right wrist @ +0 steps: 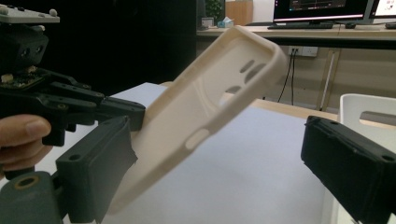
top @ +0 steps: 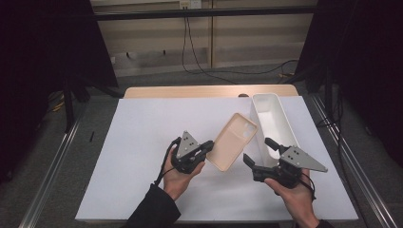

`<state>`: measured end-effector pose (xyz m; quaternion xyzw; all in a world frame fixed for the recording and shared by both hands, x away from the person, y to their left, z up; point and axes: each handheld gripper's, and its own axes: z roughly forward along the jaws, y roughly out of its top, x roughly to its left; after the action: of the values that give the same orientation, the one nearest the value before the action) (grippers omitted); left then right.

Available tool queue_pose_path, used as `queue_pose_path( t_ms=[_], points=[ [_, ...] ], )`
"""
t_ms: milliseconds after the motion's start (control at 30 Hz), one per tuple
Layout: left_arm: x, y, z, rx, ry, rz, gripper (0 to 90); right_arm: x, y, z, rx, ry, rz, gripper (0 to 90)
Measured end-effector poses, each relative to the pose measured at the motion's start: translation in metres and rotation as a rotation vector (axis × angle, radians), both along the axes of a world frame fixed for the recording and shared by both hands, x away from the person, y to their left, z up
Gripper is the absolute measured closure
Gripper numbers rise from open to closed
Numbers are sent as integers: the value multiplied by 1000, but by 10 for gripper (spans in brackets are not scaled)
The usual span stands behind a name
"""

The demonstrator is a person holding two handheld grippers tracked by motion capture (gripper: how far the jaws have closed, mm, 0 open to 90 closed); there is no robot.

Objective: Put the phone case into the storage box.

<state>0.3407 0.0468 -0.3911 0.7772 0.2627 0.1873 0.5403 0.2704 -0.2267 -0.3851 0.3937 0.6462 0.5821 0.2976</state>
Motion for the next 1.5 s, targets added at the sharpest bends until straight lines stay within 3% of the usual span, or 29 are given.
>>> queue_pose_path(
  t_ms=[167, 333, 400, 533, 633, 900, 1100, 1500],
  points=[
    [-2, -4, 4, -23, -17, 5, 875, 9, 4, 9, 28, -18, -24, 93],
    [0, -5, 6, -51, -18, 17, 876, 22, 6, 20, 16, -4, -33, 95],
    [1, -5, 6, -50, -24, 17, 876, 29, 7, 23, -9, 5, -53, 100],
    [1, -4, 5, -55, -24, 16, 876, 39, 9, 25, -4, 15, -80, 140],
    [-1, -4, 5, -49, -30, 13, 875, 40, 12, 22, -13, 28, -78, 191],
    [-1, 0, 1, -46, -31, 27, 875, 36, 11, 17, 30, 83, -49, 398],
    [-1, -1, -3, -35, -30, 22, 875, 37, 6, 16, 57, 84, -57, 544],
    [-3, -2, -6, -23, -39, 17, 875, 38, -3, 18, 122, 111, -43, 669]
  ],
)
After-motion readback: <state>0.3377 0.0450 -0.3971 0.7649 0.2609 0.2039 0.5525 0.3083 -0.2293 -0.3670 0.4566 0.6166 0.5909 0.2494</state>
